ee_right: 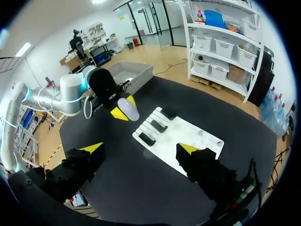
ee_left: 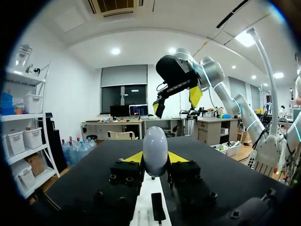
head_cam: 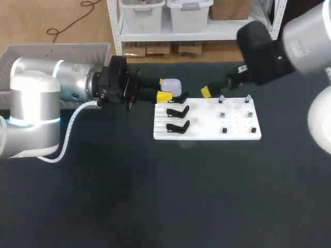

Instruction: Pick up each earbud case from the left stands, insert the matching earbuds, close the lid, and place the case in the box.

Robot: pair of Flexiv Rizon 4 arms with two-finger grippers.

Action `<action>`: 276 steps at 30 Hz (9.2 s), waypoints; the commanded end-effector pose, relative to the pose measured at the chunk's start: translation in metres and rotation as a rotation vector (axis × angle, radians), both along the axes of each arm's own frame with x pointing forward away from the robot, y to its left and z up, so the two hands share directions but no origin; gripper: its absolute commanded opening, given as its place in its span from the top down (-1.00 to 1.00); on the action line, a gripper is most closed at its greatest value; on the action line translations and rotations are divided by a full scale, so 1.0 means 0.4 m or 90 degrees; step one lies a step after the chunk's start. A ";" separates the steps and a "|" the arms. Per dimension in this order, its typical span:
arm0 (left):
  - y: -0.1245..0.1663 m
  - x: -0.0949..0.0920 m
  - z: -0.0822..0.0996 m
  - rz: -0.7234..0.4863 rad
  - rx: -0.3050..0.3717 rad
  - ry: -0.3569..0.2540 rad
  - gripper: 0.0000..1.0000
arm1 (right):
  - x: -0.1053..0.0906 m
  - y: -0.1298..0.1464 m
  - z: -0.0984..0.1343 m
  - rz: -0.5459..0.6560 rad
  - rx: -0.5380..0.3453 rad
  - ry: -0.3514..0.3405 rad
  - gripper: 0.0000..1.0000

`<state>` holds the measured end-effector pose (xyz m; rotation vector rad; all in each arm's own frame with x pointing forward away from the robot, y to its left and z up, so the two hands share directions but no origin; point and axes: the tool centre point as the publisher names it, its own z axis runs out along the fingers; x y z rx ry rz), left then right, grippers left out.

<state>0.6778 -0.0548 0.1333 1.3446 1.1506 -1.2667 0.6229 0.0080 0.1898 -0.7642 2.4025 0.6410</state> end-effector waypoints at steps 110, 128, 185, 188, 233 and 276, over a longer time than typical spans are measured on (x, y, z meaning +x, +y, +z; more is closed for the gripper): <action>-0.017 -0.002 -0.007 -0.013 0.011 -0.004 1.00 | 0.231 -0.256 -0.198 -0.117 -0.317 0.061 -1.00; -0.017 -0.002 -0.007 -0.013 0.011 -0.004 1.00 | 0.313 -0.336 -0.283 -0.229 -0.342 0.088 -1.00; -0.017 -0.002 -0.007 -0.013 0.011 -0.004 1.00 | 0.358 -0.346 -0.444 -0.214 -0.421 0.103 0.31; -0.017 -0.002 -0.007 -0.013 0.011 -0.004 1.00 | 0.359 -0.346 -0.445 -0.213 -0.420 0.101 0.36; -0.017 -0.002 -0.007 -0.013 0.011 -0.004 1.00 | 0.227 -0.204 -0.045 -0.176 -0.398 0.193 1.00; -0.017 -0.002 -0.007 -0.013 0.011 -0.004 1.00 | 0.084 0.038 0.196 -0.297 -0.547 0.148 1.00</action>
